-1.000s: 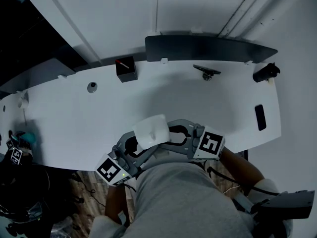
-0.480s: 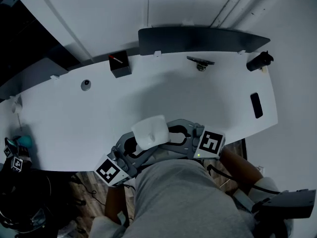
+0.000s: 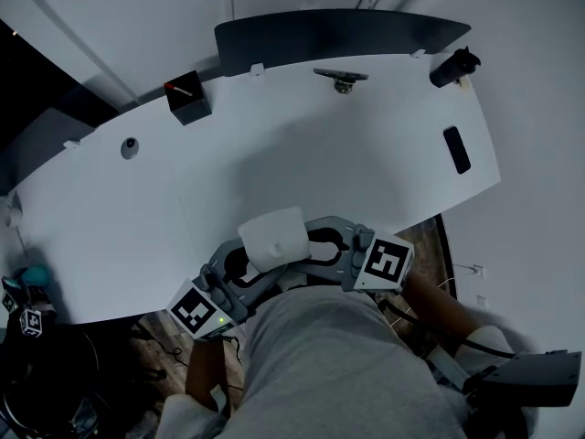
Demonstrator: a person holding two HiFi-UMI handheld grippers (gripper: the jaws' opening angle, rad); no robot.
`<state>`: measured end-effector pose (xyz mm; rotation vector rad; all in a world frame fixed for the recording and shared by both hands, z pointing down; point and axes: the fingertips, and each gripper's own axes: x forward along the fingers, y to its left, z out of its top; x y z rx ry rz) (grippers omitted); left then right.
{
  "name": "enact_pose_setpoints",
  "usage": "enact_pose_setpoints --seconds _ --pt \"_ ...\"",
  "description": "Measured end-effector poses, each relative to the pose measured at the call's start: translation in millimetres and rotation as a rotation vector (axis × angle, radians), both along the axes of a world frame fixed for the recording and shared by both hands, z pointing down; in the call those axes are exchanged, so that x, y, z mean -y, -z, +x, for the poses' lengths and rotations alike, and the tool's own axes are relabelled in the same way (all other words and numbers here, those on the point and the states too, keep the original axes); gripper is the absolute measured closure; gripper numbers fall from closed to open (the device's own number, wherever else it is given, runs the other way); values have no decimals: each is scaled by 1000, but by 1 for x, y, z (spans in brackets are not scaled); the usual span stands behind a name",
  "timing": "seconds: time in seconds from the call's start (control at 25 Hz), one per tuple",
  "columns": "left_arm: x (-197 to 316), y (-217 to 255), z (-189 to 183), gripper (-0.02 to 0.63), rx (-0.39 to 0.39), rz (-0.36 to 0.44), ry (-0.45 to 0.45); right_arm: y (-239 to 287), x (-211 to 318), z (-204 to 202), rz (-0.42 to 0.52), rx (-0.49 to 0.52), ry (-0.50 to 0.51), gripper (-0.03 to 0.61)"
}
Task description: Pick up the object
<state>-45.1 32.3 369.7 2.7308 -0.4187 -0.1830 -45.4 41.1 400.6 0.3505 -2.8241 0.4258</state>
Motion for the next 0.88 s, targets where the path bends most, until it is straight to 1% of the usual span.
enact_pose_setpoints --seconds 0.08,0.28,0.4,0.64,0.8,0.88 --pt "-6 8 8 465 -14 12 -3 4 -6 7 7 14 -12 434" --pt "-25 9 36 465 40 42 -6 10 -24 35 34 41 -17 434" --pt "-38 11 55 465 42 65 19 14 -36 54 48 62 -14 433" --pt "-74 11 91 465 86 48 18 12 -71 88 51 91 10 433" --pt "-101 3 112 465 106 53 47 7 -99 110 38 107 26 433" --pt "-115 2 121 465 103 52 64 6 -113 120 38 113 43 433"
